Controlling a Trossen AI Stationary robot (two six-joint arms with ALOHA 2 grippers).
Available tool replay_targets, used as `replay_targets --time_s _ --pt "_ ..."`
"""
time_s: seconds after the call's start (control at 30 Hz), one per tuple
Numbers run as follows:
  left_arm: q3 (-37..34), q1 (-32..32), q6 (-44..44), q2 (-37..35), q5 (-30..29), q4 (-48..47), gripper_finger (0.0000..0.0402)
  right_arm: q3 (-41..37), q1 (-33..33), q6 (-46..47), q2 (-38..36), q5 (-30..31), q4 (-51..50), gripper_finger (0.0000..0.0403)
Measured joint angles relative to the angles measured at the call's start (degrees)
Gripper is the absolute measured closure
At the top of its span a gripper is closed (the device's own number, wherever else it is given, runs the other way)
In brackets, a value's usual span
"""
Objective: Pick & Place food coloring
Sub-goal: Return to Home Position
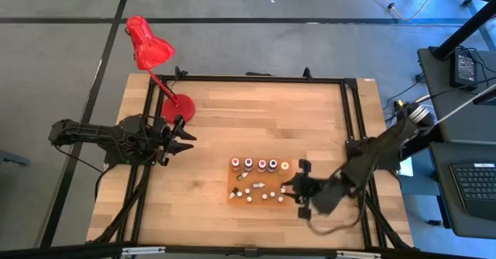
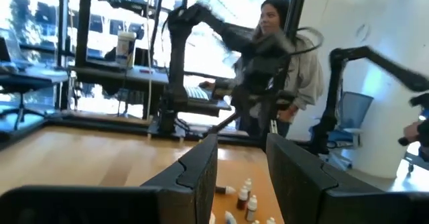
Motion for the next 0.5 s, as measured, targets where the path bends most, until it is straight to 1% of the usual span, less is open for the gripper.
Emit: replay_targets --time_s 0.1,0.17,0.27,0.4,0.5 --pt "0.00 0.00 0.48 -1.41 -0.25 -0.45 0.0277 -11.69 -2.88 -7.23 -8.12 -5.35 13.63 0.0271" --pt "0.00 0.00 1.39 -2.49 -0.28 -1.83 0.0279 -18.95 -4.94 -12.34 -13.70 -7.69 22.23 0.0271" --pt "0.00 0.04 1.39 -4.20 -0.90 -3.83 0.0279 -29.78 -8.38 -17.58 -21.88 -11.21 32.51 0.0271" --pt "0.00 0.04 1.48 -6.98 -2.35 -6.32 0.0277 -41.78 -12.92 -20.32 -31.85 -16.93 43.41 0.0271" --pt "0.00 0.04 2.27 -8.99 -4.27 -8.89 0.0278 -47.30 -15.86 -21.95 -37.86 -20.71 46.31 0.0271"
